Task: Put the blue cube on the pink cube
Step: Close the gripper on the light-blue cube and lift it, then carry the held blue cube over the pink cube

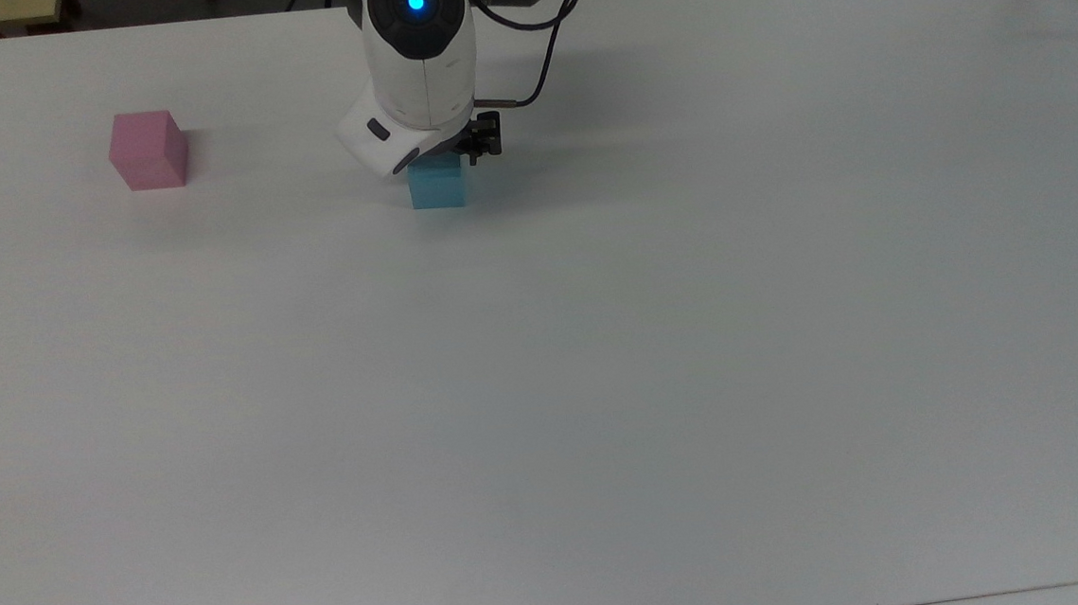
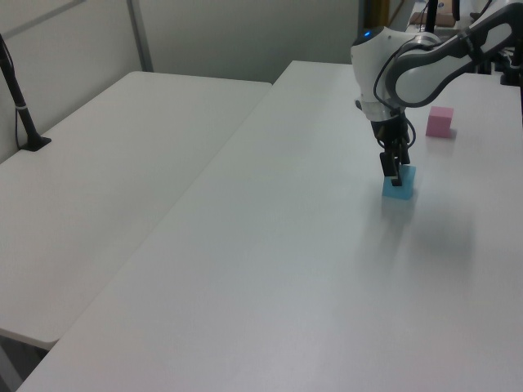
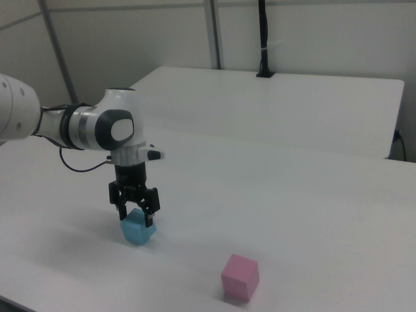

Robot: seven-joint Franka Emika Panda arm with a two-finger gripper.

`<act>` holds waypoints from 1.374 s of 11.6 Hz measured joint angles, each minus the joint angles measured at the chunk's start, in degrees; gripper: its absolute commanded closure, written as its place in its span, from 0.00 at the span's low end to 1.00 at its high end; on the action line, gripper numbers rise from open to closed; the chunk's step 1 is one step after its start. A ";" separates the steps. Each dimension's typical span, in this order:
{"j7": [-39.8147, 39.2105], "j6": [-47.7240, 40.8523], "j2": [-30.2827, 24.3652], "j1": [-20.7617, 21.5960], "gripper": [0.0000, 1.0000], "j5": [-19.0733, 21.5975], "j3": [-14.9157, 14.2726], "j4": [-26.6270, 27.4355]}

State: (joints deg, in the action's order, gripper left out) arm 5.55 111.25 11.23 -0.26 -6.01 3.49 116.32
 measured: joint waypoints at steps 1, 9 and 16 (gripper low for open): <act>0.16 0.37 0.32 0.01 0.40 -0.20 0.00 0.10; -4.68 -5.70 -6.17 -4.78 0.50 -0.96 -0.59 -3.28; -28.83 -4.45 -10.31 -16.56 0.50 -1.04 -10.36 -3.54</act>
State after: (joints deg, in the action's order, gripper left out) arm -23.28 106.81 0.92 -16.82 -7.05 -6.87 112.78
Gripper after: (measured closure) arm 0.445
